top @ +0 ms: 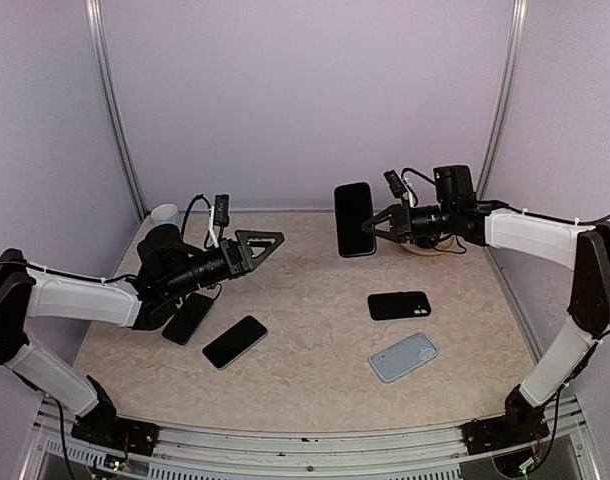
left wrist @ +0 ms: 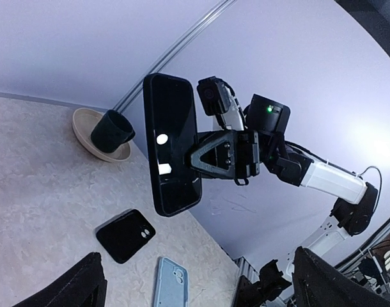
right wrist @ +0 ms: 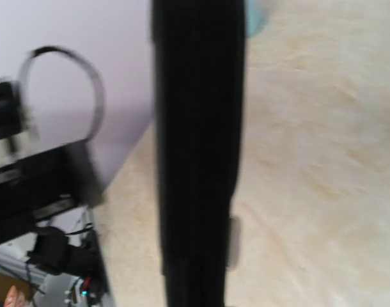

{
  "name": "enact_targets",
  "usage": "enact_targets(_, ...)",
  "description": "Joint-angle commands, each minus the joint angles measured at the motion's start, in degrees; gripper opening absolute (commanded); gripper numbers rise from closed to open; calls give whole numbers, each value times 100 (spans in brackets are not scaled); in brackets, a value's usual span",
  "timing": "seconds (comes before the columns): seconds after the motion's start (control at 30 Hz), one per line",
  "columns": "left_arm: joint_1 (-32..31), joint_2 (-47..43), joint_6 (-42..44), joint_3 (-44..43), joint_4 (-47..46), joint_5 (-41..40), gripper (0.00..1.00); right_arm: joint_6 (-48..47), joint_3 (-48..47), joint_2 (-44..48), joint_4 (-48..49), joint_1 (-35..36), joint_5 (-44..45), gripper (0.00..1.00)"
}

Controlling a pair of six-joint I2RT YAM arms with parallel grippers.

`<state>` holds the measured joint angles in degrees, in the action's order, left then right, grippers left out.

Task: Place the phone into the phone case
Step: Place the phone with the phone case at the center of the board.

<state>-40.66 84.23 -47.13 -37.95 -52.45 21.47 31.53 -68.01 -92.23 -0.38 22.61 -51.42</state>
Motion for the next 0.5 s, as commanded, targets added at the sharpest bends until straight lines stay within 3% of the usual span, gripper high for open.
enact_targets(0.0, 32, -266, 428, 101, 733, -297, 99, -582, -477, -389, -832, -300, 19, 0)
enact_targets(0.47, 50, -371, 362, 235, 858, -369, 99, -1213, -1476, -1970, -1965, -666, 366, 0)
